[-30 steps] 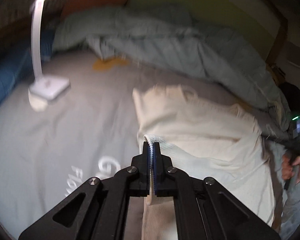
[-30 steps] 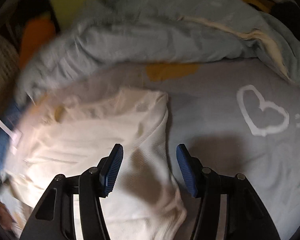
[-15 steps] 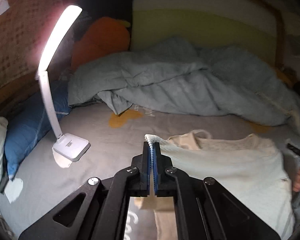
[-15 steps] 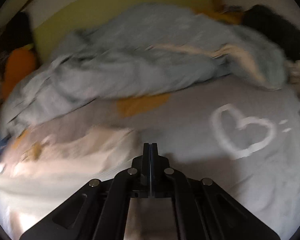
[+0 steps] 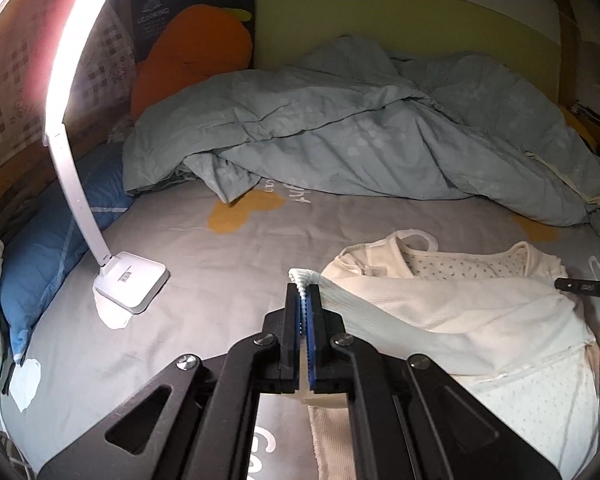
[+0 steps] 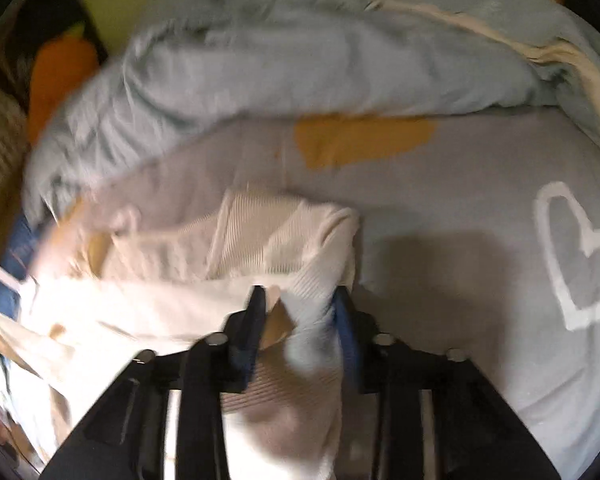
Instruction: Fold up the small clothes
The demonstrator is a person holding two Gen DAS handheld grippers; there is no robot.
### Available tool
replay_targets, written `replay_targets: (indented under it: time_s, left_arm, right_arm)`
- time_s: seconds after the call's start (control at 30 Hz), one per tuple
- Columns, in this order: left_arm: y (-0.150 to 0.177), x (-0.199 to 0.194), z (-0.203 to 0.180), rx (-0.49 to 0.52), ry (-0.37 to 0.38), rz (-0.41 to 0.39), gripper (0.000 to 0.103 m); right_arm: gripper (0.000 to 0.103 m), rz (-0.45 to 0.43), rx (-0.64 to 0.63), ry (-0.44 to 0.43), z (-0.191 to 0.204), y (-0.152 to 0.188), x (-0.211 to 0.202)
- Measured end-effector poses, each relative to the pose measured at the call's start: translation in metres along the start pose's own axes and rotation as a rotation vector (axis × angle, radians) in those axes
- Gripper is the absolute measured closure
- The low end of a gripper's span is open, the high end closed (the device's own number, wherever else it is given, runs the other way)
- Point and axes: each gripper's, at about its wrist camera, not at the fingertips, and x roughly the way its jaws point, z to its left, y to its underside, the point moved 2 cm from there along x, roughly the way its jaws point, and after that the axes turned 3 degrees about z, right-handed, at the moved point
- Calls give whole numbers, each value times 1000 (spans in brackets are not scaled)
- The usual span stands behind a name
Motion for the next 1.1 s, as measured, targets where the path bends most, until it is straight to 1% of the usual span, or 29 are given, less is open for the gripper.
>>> replay_targets:
  time_s: [0.03, 0.07, 0.1, 0.13, 0.17, 0.2, 0.23, 0.27, 0.33, 0.4, 0.43, 0.5, 0.53, 0.57, 0.6, 0.63, 0.67, 0.7, 0.73, 0.77, 0.8, 0.83, 0.9, 1.0, 1.07, 1.1]
  left_arm:
    - [0, 0, -1, 3, 5, -2, 101]
    - [0, 1, -2, 4, 11, -6, 101]
    - [-1, 1, -2, 4, 22, -15, 101]
    - [-2, 0, -3, 3, 29, -25, 101]
    - [-5, 2, -3, -5, 10, -40, 101]
    - [-8, 4, -2, -14, -21, -57, 101]
    - [-11, 10, -2, -19, -50, -71, 101]
    - [-16, 22, -1, -18, -72, -59, 101]
    - [-23, 56, -7, -15, -85, 19, 101]
    - [-23, 102, -11, -19, -95, 139, 101]
    - [-20, 124, -12, -20, -102, 187, 101]
    - [-14, 154, -14, -8, -109, 242, 101]
    - [-11, 166, -15, 0, -108, 266, 100]
    - [-7, 173, -18, 7, -102, 273, 97]
    - [-4, 175, -21, 28, -110, 269, 95]
    - [-2, 174, -24, 55, -130, 250, 93]
    - [-1, 171, -27, 70, -135, 224, 89]
    - [0, 164, -28, 82, -127, 189, 76]
    - [1, 156, -29, 89, -116, 158, 65]
    - [2, 150, -28, 91, -112, 140, 61]
    - [2, 143, -27, 90, -110, 118, 60]
    - [1, 137, -25, 85, -104, 101, 59]
    - [1, 120, -22, 67, -82, 80, 57]
    - [3, 91, -17, 39, -41, 33, 54]
    - [7, 65, -13, 33, -20, -9, 49]
    - [10, 49, -11, 32, -14, -28, 45]
  right_arm:
    - [92, -4, 0, 16, 1, -1, 2]
    - [93, -31, 35, 12, -1, -1, -2]
    - [93, -101, 99, -8, -8, -1, -12]
    - [93, -218, 153, -59, -14, 0, -28]
    - [93, -350, 190, -128, -21, 3, -46]
    - [93, -419, 214, -174, -26, 4, -54]
    - [93, -422, 229, -194, -29, 2, -52]
    - [93, -379, 242, -192, -31, -4, -43]
    - [93, -296, 296, -153, -39, -10, -16]
    - [93, -215, 338, -115, -48, -12, 10]
    - [93, -202, 361, -131, -53, -11, 18]
    - [93, -200, 389, -158, -58, -8, 27]
    - [92, -198, 387, -167, -59, -8, 28]
    - [91, -191, 368, -160, -58, -8, 29]
    - [87, -182, 323, -125, -54, -9, 28]
    - [78, -183, 286, -86, -51, -8, 25]
    - [71, -186, 251, -42, -48, -7, 21]
    - [56, -200, 212, 23, -45, -6, 14]
    - [49, -227, 184, 72, -42, -4, 7]
    - [49, -255, 160, 101, -42, -3, -2]
    - [48, -283, 120, 129, -44, 0, -15]
    - [47, -289, 98, 135, -42, 1, -21]
    - [47, -282, 70, 117, -41, 6, -37]
    - [47, -271, 66, 93, -41, 22, -61]
    - [47, -282, 51, 90, -42, 36, -80]
    - [47, -305, 42, 93, -40, 48, -96]
